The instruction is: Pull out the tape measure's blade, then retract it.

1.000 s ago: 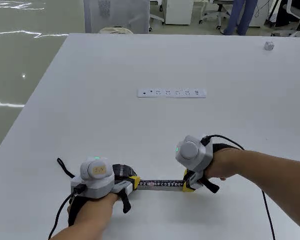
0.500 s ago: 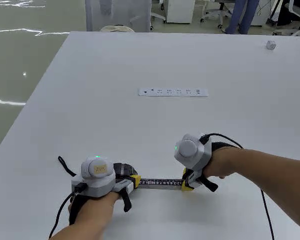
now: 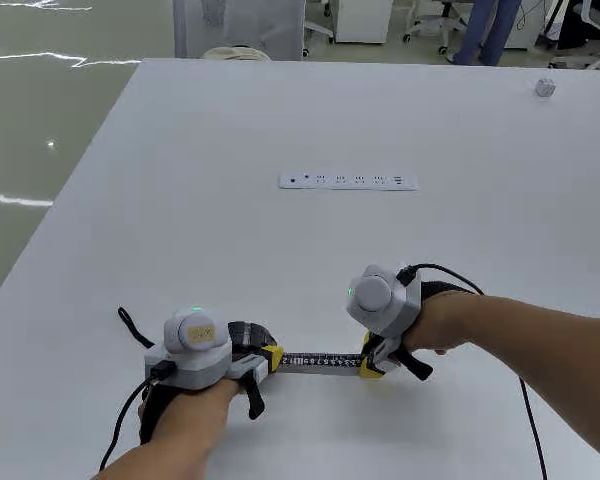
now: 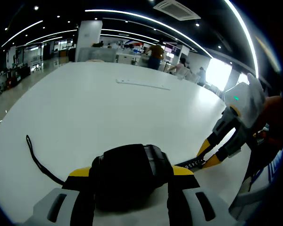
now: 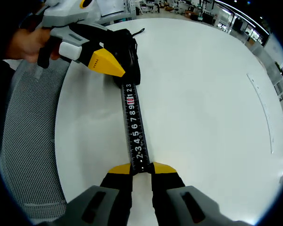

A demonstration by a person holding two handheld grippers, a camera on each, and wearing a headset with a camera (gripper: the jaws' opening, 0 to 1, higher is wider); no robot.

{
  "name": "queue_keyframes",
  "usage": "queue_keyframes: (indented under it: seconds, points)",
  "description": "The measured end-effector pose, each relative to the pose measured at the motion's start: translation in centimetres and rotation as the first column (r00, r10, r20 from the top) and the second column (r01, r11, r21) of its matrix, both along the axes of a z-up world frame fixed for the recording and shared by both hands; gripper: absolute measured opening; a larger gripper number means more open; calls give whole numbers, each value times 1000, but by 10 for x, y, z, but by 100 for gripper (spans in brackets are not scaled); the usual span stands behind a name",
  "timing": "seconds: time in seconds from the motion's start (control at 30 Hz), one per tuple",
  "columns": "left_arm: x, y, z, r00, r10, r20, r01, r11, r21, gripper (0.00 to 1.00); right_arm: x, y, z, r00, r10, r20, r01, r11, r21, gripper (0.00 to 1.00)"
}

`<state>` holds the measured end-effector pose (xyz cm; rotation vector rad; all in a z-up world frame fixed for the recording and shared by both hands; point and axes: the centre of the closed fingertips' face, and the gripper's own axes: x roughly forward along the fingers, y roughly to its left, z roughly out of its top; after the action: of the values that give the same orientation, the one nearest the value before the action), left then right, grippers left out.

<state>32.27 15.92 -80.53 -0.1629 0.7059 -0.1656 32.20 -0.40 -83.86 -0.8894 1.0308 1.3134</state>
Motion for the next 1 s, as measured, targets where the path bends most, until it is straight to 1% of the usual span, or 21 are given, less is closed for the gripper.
queue_keyframes:
  seconds: [0.33,1.0]
  points:
    - [-1,0,0,1000,1,-1,-1,1000,-1,59,-1,4,0,1000,7,-2,-7,1000,-4,15]
    - [0,0,-1,1000,1,-2,-1,1000,-4,59,0,11,1,1000,7,-1,-7,1000,4,15]
